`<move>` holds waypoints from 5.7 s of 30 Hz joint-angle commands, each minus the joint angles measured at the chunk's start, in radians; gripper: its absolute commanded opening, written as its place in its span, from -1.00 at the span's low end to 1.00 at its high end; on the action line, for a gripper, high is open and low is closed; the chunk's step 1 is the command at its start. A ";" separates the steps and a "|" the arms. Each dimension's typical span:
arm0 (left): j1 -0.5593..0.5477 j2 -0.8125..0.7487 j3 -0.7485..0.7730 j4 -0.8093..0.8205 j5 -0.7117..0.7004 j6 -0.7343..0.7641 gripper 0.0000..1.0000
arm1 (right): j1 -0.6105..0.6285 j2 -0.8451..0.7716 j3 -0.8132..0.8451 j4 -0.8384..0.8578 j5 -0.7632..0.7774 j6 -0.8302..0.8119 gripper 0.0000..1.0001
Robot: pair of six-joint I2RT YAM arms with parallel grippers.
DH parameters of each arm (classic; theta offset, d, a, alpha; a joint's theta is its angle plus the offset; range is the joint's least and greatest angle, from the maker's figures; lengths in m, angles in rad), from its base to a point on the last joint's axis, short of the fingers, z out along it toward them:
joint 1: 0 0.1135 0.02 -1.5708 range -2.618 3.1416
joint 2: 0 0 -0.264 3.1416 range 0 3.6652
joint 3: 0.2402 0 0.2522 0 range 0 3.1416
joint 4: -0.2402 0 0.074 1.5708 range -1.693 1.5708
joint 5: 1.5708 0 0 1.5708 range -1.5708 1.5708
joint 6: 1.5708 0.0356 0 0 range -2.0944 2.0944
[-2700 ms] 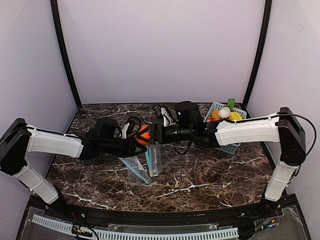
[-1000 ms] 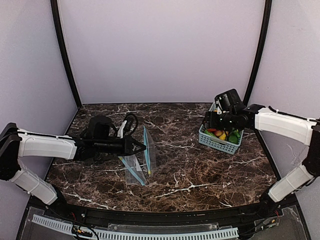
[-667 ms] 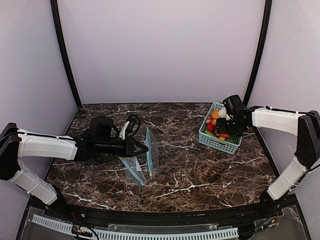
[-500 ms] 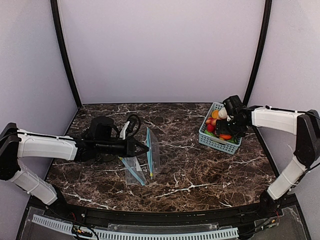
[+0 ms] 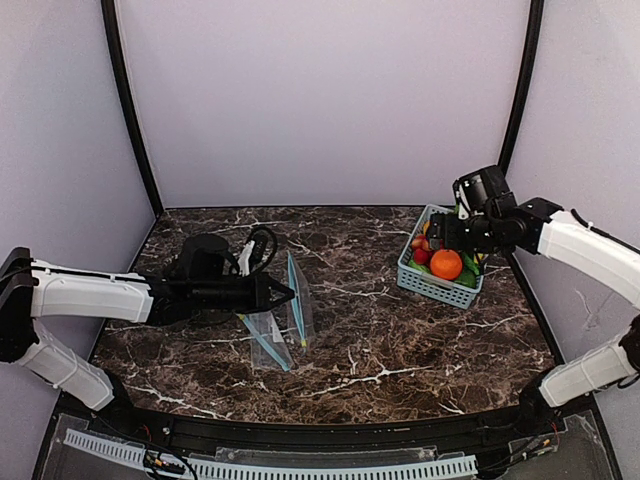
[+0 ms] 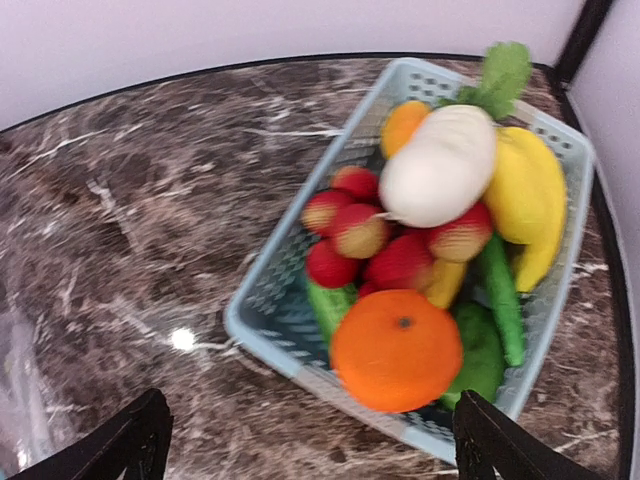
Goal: Place the food in the zip-top bag and seal the zipper
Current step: Place the fake fruit in the bin, then adjust the zipper food storage bag at the center of the board.
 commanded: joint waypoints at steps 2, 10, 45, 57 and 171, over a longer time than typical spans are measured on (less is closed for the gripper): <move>-0.014 -0.023 0.030 -0.004 -0.053 -0.019 -0.99 | 0.201 0.002 0.007 0.090 -0.198 0.041 0.91; -0.022 -0.019 0.022 0.014 -0.079 -0.037 -0.99 | 0.468 0.146 0.069 0.234 -0.267 0.120 0.59; -0.030 -0.027 -0.011 0.042 -0.109 -0.072 -0.99 | 0.689 0.615 0.481 -0.056 0.119 0.164 0.18; -0.030 -0.030 -0.009 -0.011 -0.148 -0.057 -0.99 | 0.688 0.526 0.414 -0.024 0.081 0.173 0.14; -0.019 0.132 0.048 -0.173 -0.322 -0.005 0.04 | 0.703 0.604 0.442 -0.033 0.273 0.165 -1.00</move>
